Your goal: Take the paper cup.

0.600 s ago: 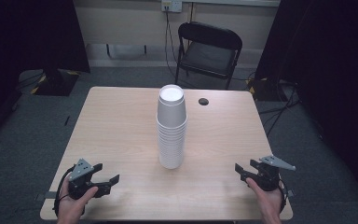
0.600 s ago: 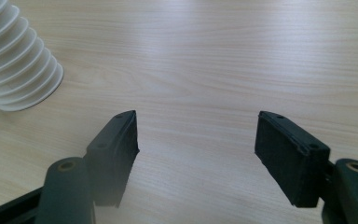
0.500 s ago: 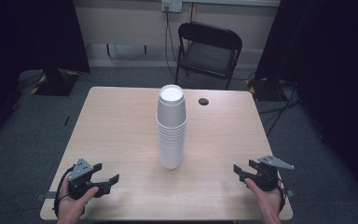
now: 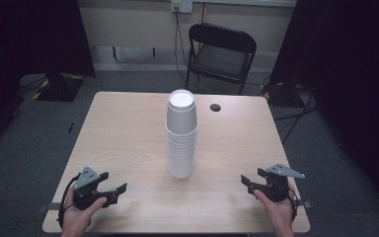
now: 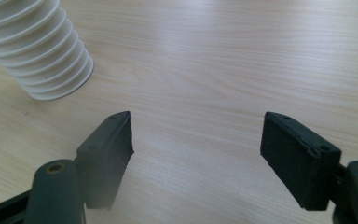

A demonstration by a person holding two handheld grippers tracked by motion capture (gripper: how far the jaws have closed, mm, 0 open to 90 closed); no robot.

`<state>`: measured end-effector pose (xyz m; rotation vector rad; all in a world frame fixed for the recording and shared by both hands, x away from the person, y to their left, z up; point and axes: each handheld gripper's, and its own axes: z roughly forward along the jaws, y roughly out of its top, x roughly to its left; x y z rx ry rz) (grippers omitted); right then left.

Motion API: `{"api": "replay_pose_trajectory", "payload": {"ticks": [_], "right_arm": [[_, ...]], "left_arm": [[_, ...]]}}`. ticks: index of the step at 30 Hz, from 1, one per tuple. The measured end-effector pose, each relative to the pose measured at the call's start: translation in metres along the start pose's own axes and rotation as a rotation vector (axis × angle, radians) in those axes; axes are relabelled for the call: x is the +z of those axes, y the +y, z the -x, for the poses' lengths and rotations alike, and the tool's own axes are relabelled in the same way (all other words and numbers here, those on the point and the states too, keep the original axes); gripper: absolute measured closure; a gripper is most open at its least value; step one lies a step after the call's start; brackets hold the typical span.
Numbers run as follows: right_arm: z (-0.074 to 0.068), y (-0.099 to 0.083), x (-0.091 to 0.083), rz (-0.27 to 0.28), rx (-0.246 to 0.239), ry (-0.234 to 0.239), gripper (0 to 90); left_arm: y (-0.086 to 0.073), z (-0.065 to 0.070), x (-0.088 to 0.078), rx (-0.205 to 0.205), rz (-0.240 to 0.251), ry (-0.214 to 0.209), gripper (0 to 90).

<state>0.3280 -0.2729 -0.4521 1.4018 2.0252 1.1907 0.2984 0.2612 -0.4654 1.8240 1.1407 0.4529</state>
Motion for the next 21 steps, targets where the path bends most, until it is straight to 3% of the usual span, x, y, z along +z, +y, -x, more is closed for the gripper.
{"api": "replay_pose_trajectory", "payload": {"ticks": [9, 21], "right_arm": [[-0.011, 0.008, -0.007, 0.016, -0.032, 0.051, 24.4], [-0.026, 0.023, -0.013, 0.046, -0.08, 0.118, 24.6]], "left_arm": [[0.001, 0.003, -0.003, 0.023, 0.017, -0.006, 17.1], [0.0, 0.003, -0.002, 0.014, 0.01, -0.023, 17.2]]}}
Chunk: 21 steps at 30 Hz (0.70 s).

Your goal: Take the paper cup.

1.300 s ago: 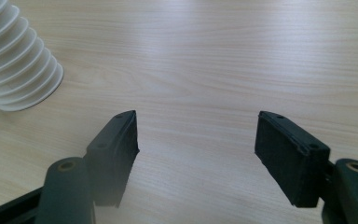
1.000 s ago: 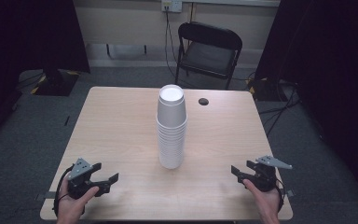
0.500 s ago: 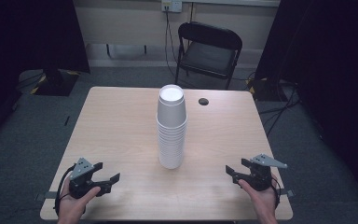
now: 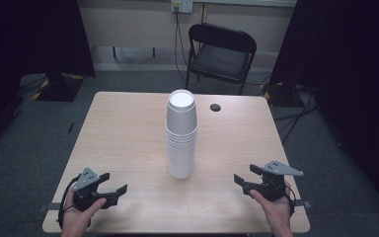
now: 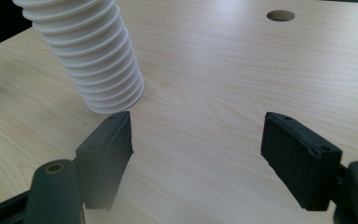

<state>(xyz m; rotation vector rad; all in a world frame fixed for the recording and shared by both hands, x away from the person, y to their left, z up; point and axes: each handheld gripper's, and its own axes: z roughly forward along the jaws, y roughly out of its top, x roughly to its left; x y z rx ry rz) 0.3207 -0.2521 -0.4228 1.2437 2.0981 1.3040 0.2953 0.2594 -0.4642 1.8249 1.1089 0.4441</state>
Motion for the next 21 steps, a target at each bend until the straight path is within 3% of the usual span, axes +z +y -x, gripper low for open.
{"api": "replay_pose_trajectory", "payload": {"ticks": [8, 12, 21], "right_arm": [[-0.006, 0.012, -0.002, 0.028, -0.013, 0.023, 25.5], [-0.009, 0.019, 0.001, 0.032, 0.0, 0.057, 25.2], [-0.02, 0.039, 0.01, 0.053, -0.035, 0.098, 20.9]], "left_arm": [[0.0, 0.001, -0.001, 0.009, -0.001, -0.002, 17.7], [0.0, 0.0, -0.002, 0.001, 0.002, 0.001, 17.8], [0.0, 0.0, -0.001, 0.008, -0.002, -0.003, 18.0]]}}
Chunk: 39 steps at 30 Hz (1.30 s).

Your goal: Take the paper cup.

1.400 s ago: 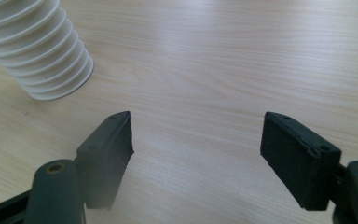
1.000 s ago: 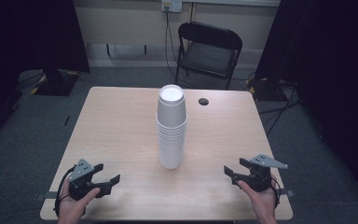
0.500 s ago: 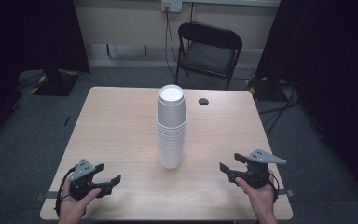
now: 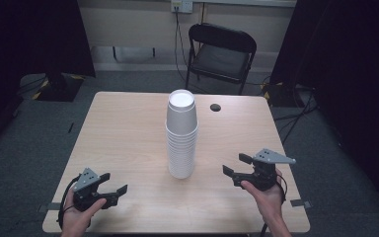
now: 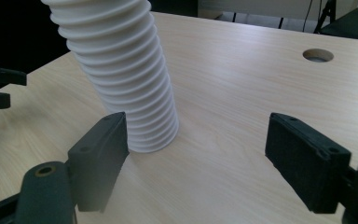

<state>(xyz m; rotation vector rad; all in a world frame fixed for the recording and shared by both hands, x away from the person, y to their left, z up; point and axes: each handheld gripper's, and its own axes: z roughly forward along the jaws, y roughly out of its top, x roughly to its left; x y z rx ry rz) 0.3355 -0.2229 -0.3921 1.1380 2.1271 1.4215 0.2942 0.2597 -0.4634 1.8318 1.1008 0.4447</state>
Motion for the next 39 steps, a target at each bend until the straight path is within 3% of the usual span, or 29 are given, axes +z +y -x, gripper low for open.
{"api": "replay_pose_trajectory", "payload": {"ticks": [6, 16, 24, 39], "right_arm": [[-0.01, 0.012, 0.005, 0.022, -0.036, 0.02, 18.9], [-0.021, 0.018, 0.006, 0.032, -0.054, 0.052, 16.8], [-0.028, 0.04, 0.006, 0.084, -0.07, 0.077, 13.6], [-0.051, 0.074, 0.024, 0.143, -0.128, 0.163, 13.6]], "left_arm": [[0.0, 0.0, 0.0, 0.001, 0.003, 0.0, 18.0], [0.0, 0.0, 0.0, 0.001, -0.003, -0.005, 18.3], [0.0, -0.001, 0.001, -0.006, -0.002, -0.006, 18.6], [0.0, -0.003, 0.0, -0.01, 0.001, 0.005, 19.2]]}}
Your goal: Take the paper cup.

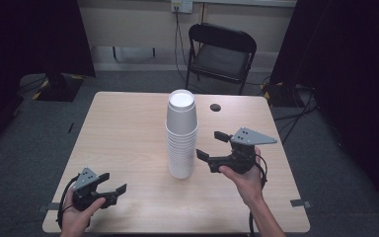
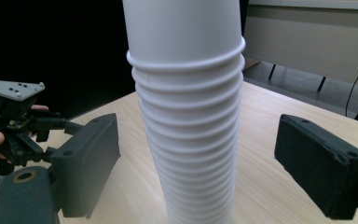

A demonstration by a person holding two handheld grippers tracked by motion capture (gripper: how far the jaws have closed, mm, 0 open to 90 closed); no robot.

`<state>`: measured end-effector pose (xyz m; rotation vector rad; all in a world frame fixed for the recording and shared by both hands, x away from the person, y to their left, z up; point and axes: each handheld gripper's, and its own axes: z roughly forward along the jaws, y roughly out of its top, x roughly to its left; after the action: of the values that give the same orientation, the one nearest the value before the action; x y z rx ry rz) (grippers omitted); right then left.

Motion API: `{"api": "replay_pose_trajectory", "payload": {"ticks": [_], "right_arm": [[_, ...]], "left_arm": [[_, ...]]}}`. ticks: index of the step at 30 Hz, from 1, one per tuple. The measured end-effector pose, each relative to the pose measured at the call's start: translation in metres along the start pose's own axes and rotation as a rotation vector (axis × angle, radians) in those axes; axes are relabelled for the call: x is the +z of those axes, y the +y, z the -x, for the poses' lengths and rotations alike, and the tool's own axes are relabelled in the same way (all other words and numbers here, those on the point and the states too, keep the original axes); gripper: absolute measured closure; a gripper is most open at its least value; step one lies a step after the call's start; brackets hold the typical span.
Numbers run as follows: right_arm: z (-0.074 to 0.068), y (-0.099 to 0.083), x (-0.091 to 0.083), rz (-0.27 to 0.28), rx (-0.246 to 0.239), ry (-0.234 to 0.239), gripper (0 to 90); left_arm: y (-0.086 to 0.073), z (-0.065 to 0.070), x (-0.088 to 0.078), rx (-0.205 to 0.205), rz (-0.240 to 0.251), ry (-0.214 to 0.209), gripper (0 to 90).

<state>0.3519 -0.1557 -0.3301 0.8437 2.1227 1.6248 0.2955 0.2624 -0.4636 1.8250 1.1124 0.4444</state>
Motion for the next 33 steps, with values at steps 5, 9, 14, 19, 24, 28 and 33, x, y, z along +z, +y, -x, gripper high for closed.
{"api": "replay_pose_trajectory", "payload": {"ticks": [5, 9, 14, 19, 24, 28, 33], "right_arm": [[-0.002, 0.012, 0.008, 0.005, -0.007, 0.012, 13.5], [-0.004, 0.023, 0.013, 0.021, -0.017, 0.03, 13.5], [-0.006, 0.04, 0.017, 0.048, -0.051, 0.04, 13.5], [-0.004, 0.053, 0.021, 0.069, -0.053, 0.055, 13.4], [-0.006, 0.062, 0.03, 0.059, -0.058, 0.069, 13.4], [-0.005, 0.069, 0.038, 0.065, -0.059, 0.069, 13.4], [-0.007, 0.073, 0.047, 0.058, -0.075, 0.054, 12.7]], "left_arm": [[0.0, 0.0, 0.0, 0.0, -0.001, -0.002, 19.2], [0.0, 0.0, 0.0, -0.005, -0.001, -0.004, 19.2], [0.0, 0.0, 0.0, -0.006, -0.003, -0.006, 19.2], [0.0, 0.0, 0.001, -0.006, -0.007, -0.007, 19.2], [0.0, 0.0, 0.001, -0.006, -0.009, -0.008, 19.2], [-0.001, 0.0, 0.001, -0.01, -0.012, -0.008, 19.2], [-0.001, -0.001, 0.002, -0.007, -0.018, -0.006, 19.2]]}}
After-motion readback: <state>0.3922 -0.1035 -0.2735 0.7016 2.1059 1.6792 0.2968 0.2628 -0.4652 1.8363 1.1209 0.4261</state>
